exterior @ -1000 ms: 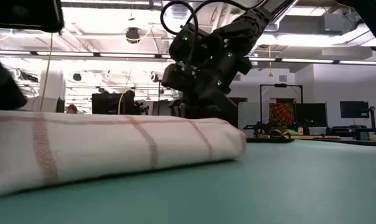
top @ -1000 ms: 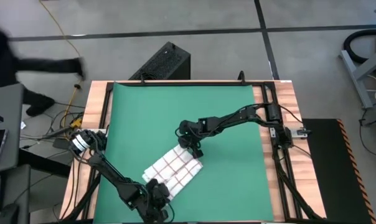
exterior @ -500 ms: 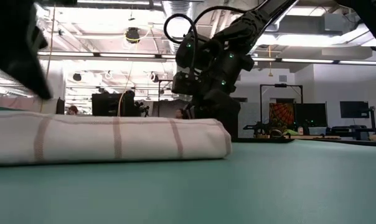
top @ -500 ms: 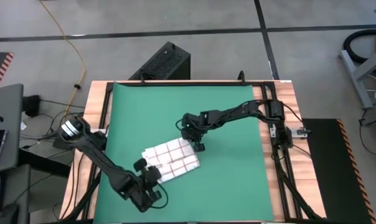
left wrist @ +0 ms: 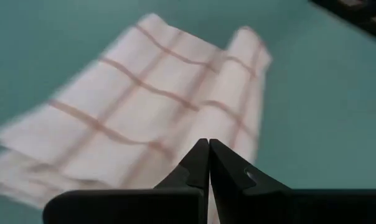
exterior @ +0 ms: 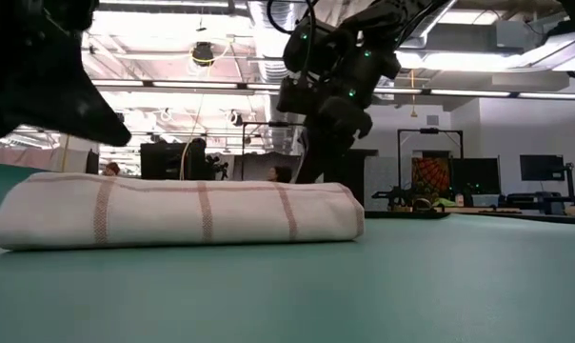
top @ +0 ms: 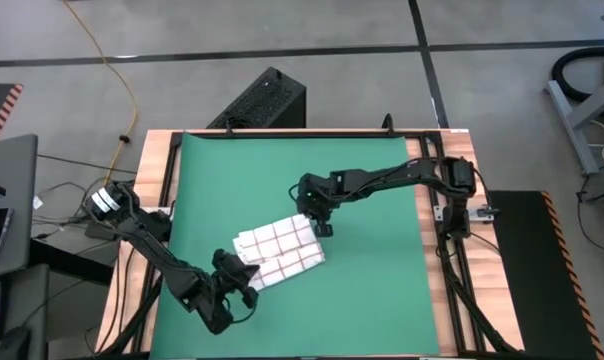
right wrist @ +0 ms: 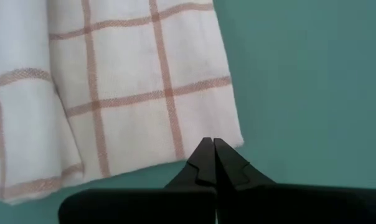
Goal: Roll towel
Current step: Roll the white towel
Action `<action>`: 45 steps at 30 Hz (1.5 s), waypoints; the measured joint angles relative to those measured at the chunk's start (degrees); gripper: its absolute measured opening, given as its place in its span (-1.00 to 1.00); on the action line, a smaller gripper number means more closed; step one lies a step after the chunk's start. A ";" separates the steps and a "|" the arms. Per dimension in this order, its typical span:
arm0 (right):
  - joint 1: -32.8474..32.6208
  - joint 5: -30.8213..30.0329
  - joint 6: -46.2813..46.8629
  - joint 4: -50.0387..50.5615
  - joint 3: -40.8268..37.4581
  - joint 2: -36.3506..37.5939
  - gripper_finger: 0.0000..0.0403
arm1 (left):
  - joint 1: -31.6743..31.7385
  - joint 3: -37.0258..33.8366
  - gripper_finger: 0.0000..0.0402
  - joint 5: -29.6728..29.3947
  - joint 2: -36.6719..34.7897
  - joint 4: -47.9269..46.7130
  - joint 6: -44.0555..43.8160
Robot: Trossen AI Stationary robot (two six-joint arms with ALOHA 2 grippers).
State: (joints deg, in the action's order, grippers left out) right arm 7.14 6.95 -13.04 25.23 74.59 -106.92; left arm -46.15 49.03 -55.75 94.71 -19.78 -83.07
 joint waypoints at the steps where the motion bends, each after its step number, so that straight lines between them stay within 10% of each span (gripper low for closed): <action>1: 0.03 0.14 0.47 0.44 0.00 0.23 -0.97 | -0.01 -1.09 -1.00 0.18 -0.02 4.41 1.53; 19: -5.36 14.44 -7.22 -1.66 0.04 7.57 -0.97 | 0.83 -8.52 -1.00 5.71 0.09 11.93 5.53; 28: -6.11 6.68 -9.32 1.53 0.25 25.74 -0.95 | 4.41 -11.03 -1.00 12.30 0.06 11.96 12.58; 37: -10.81 12.38 -20.15 23.10 0.01 22.63 -0.64 | 8.11 -11.05 -1.00 18.51 0.00 13.41 23.64; 45: -16.89 12.93 -31.54 10.01 0.11 12.50 -0.12 | 7.91 -11.00 -1.00 19.85 -0.02 11.89 24.00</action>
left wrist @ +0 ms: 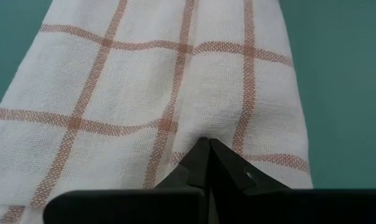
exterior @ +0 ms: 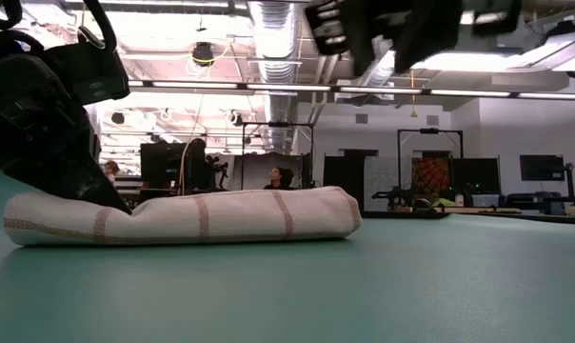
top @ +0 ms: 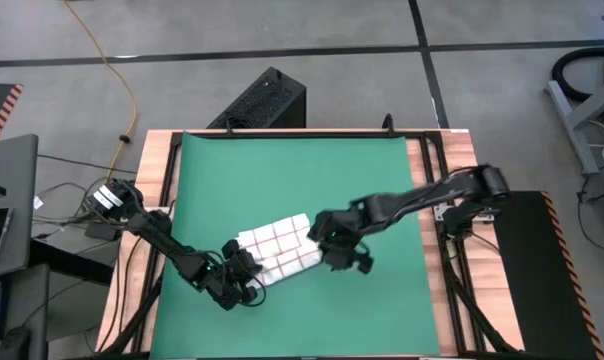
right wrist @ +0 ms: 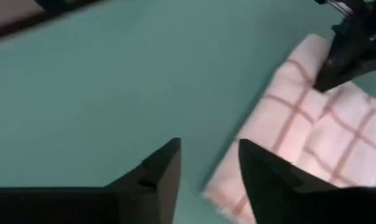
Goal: Roll towel
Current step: Roll the white towel
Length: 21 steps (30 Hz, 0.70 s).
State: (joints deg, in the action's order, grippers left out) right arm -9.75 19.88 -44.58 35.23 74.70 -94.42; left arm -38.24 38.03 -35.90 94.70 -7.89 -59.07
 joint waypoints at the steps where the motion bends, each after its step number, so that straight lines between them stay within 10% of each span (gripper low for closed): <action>1: -0.40 -1.56 0.00 -1.78 0.00 -1.16 -0.05 | 0.00 0.03 -1.00 0.04 0.00 -0.19 0.00; 21: 4.63 -9.62 5.48 -4.74 0.04 -16.29 0.05 | 0.00 -0.05 -1.00 0.52 0.07 -0.55 -0.07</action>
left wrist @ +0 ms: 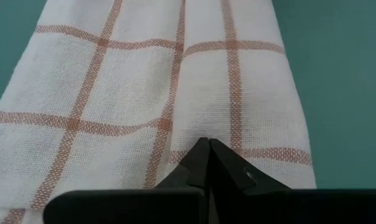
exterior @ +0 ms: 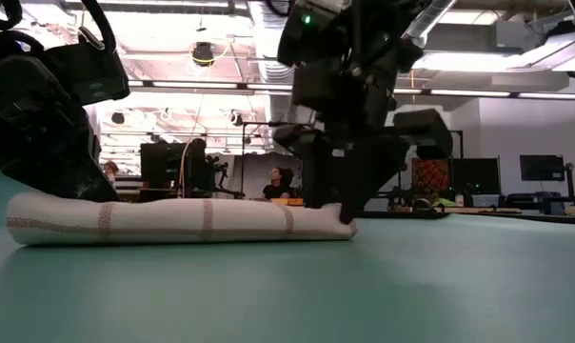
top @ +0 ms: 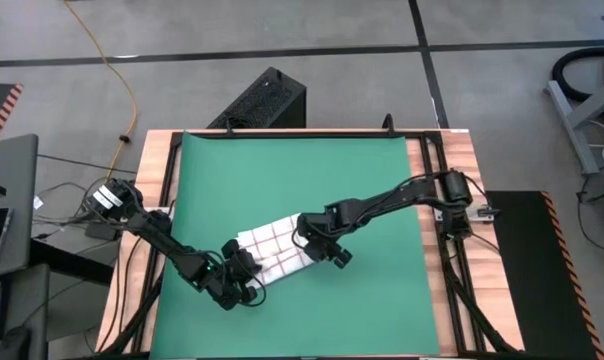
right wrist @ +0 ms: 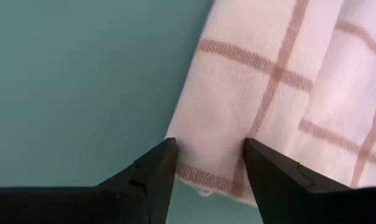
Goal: Roll towel
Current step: Roll the white towel
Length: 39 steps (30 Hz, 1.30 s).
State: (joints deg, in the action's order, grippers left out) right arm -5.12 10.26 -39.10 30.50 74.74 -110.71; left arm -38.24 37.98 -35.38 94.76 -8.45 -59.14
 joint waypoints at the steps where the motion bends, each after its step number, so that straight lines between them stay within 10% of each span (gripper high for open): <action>1: 0.21 0.12 0.72 0.55 0.00 0.02 0.04 | 0.00 0.00 -1.00 0.02 0.00 0.00 -0.02; 10: 1.12 5.71 1.15 3.05 -0.04 9.25 -0.02 | 0.00 -0.02 -1.00 0.61 0.04 -0.17 4.43; 29: 9.77 10.73 10.22 4.31 -0.02 30.15 -0.34 | 16.96 -0.07 -1.00 15.81 0.00 6.13 43.87; 39: 7.15 2.74 26.81 34.99 -0.06 39.69 -0.38 | 26.60 0.43 -1.00 22.08 0.13 10.34 55.58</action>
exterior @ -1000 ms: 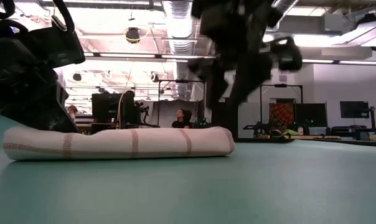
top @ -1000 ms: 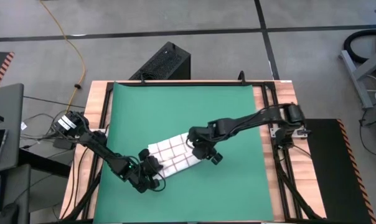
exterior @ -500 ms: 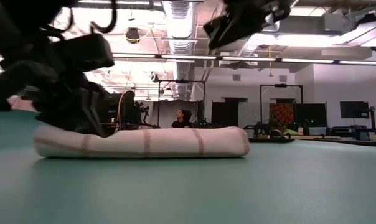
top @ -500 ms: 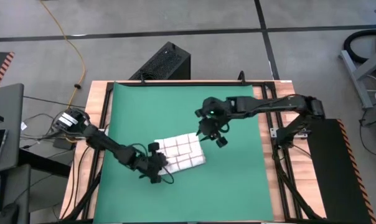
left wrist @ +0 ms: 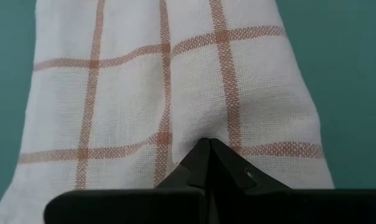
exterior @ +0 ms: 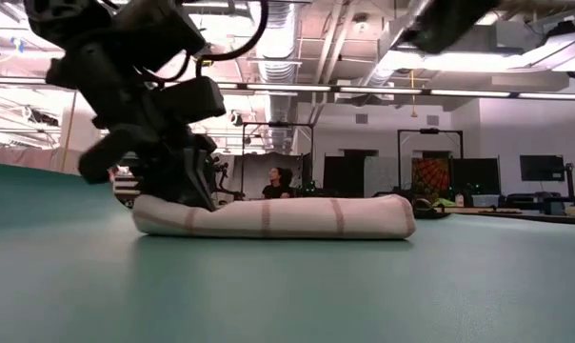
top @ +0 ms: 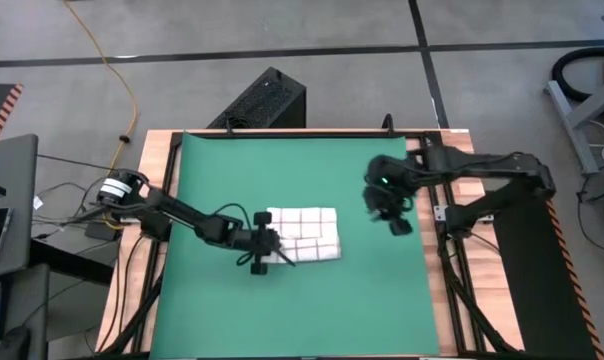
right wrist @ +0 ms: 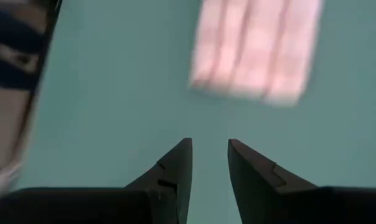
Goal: Roll towel
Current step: Roll the white towel
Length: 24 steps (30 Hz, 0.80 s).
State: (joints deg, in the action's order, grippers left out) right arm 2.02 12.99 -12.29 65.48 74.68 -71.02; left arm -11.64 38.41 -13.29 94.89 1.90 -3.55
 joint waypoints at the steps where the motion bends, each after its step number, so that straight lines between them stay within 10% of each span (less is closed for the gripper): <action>1: -1.12 0.29 3.46 3.79 -0.05 1.05 -0.38 | 0.42 -0.01 -1.00 0.01 0.00 0.19 0.90; 6: -9.23 -3.51 20.65 14.51 -2.72 11.79 -0.40 | 1.61 -0.06 -1.00 1.52 0.00 1.10 3.34; 14: -18.85 -37.57 35.69 1.10 -7.74 38.64 -0.44 | 1.94 0.24 -1.00 2.56 0.09 4.37 4.48; 24: -20.06 -31.11 19.34 -12.54 -30.62 42.59 -0.43 | 3.39 1.89 -1.00 5.38 0.07 4.70 -4.57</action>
State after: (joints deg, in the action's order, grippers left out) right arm -18.03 -18.12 7.04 52.94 44.06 -28.43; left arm -8.25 40.29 -7.91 94.96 6.60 -8.12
